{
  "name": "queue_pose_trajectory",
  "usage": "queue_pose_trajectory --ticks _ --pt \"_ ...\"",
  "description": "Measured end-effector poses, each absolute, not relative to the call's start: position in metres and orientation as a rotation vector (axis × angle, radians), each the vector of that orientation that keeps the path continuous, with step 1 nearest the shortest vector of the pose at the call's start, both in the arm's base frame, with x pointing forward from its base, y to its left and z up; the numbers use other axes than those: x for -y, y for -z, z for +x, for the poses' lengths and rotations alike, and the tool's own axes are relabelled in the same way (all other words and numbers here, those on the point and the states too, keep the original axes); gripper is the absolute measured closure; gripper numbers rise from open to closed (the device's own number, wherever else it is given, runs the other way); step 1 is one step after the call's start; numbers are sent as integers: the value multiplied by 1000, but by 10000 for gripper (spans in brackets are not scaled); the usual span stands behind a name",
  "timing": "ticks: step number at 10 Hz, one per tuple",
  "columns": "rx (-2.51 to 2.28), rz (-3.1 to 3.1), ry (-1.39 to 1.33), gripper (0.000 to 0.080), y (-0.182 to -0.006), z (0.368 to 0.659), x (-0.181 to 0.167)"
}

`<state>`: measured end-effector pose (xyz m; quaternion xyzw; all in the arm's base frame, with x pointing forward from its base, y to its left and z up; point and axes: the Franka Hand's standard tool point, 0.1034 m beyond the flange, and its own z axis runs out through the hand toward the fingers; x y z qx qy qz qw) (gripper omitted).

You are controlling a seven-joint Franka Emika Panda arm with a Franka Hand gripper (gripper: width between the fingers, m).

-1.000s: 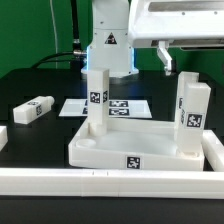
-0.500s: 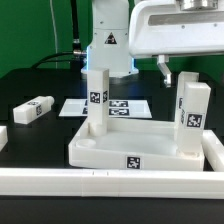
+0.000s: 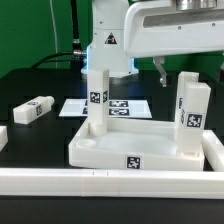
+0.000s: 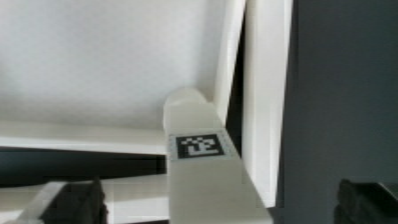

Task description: Assemble desk

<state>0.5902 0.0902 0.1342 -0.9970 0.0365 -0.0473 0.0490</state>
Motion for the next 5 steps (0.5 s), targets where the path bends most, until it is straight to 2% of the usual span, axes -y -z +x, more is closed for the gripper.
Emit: queue_pose_trajectory --ticks 5 --pt "89 -3139 147 151 -132 593 -89"
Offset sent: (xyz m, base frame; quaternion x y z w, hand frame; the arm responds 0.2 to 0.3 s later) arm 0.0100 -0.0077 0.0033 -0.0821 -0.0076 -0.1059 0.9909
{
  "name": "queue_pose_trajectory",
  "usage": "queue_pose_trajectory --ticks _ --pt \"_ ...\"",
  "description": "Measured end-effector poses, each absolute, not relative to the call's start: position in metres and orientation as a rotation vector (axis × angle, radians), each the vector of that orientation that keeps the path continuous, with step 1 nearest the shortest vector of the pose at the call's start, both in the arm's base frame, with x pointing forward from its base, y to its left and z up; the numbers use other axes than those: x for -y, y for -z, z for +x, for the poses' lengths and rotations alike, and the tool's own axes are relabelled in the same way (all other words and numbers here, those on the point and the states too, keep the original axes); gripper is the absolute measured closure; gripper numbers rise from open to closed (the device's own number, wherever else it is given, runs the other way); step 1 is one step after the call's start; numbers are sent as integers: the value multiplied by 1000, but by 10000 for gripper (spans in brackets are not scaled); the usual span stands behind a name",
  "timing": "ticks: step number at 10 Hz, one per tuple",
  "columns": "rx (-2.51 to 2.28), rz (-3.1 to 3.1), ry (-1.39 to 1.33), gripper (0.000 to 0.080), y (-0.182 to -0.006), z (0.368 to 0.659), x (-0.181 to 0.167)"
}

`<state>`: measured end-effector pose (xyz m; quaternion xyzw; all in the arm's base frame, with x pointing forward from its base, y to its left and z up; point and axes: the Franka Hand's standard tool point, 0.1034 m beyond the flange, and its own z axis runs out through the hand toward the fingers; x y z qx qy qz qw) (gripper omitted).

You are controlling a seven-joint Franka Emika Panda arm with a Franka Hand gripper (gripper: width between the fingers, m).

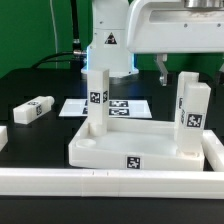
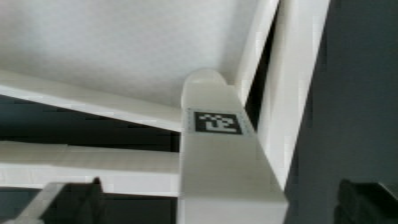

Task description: Assemble desk

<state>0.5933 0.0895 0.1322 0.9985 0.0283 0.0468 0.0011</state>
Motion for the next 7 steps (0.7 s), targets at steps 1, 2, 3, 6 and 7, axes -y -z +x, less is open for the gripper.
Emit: queue_pose_trajectory --ticks 1,2,3,6,7 --pt "-88 3133 -147 151 -131 594 -89" --pt "-79 3132 -152 151 -131 597 -85" --pt "-67 3133 -153 151 -130 599 -83" --pt "-59 3125 -165 151 -127 611 -78" --pt "-53 3122 -171 151 -124 613 -78"
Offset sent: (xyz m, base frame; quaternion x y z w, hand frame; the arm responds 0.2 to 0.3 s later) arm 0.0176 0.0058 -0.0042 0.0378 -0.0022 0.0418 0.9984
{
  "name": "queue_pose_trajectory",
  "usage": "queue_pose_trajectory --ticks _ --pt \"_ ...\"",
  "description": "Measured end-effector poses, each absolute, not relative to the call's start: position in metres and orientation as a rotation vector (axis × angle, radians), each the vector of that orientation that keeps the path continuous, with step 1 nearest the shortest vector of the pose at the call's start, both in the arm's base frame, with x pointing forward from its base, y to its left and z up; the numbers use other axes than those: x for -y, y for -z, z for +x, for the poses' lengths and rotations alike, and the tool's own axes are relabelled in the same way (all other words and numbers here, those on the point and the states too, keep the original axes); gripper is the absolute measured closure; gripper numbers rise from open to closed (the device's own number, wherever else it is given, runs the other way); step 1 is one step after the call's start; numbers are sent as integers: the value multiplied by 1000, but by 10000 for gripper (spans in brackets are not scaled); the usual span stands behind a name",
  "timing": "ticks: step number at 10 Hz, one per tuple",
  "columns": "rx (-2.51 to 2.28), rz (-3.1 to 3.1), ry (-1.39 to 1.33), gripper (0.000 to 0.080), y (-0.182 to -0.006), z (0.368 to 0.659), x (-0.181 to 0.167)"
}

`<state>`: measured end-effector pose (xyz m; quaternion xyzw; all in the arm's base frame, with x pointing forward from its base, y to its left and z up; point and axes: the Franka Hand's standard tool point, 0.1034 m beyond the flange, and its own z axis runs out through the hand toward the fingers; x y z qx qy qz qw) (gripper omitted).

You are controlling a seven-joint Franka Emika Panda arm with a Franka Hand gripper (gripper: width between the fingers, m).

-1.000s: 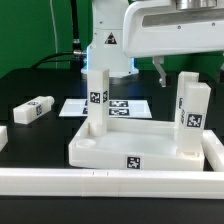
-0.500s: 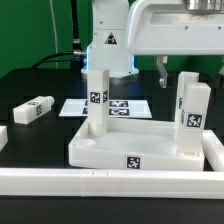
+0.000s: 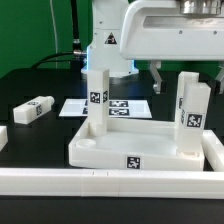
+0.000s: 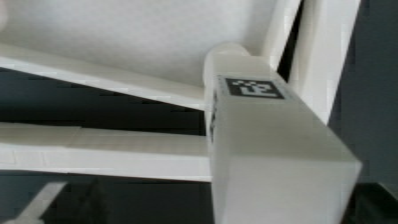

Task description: Assemble desk

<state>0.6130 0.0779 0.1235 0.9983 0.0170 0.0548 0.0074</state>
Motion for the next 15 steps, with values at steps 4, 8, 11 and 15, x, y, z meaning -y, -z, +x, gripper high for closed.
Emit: queue_pose_trajectory --ticks 4,8,11,15 --pt "-43 3125 -166 408 -116 611 -86" --pt "-41 3122 -188 511 -115 613 -87" --pt "72 3126 -189 511 -115 613 -87" --pt "497 3107 -192 511 -115 613 -86"
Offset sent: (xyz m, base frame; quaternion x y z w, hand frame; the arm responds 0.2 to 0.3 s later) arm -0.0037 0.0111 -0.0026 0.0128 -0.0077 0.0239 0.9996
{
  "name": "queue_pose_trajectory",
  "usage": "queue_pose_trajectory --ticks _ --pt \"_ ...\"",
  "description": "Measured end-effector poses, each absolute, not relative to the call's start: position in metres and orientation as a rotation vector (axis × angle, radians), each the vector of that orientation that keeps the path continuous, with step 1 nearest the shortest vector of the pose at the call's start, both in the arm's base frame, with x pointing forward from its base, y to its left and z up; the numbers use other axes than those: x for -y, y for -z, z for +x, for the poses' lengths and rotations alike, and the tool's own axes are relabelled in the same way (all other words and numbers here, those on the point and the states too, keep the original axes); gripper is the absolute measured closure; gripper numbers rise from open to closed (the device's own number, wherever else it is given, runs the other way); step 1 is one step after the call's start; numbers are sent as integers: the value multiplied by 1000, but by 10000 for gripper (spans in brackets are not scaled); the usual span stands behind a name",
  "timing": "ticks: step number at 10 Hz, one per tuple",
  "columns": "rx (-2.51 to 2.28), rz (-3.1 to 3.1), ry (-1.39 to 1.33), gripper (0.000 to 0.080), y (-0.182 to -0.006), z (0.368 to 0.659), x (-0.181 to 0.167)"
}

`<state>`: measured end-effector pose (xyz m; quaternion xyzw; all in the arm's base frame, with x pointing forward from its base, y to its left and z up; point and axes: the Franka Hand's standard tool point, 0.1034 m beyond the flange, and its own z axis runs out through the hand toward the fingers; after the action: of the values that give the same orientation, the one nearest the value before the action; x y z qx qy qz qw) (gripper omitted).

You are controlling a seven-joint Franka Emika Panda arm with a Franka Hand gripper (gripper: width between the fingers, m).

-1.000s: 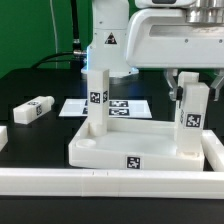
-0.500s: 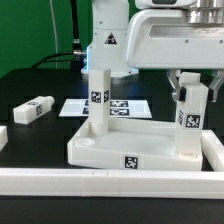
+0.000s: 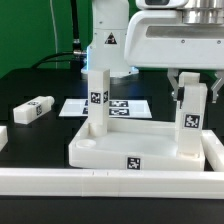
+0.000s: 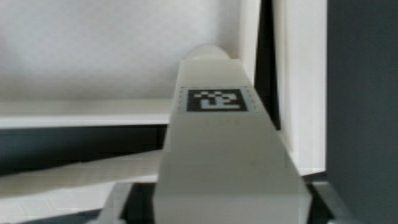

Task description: Assemble desk

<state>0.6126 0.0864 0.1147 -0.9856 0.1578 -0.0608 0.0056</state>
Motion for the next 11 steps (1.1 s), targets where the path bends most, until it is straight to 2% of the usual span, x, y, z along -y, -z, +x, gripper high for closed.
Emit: queue_pose_trajectory --ticks 7,11 --pt "-1532 -2606 143 509 -113 613 -91" --pt "-1910 -2322 103 509 -113 611 -97"
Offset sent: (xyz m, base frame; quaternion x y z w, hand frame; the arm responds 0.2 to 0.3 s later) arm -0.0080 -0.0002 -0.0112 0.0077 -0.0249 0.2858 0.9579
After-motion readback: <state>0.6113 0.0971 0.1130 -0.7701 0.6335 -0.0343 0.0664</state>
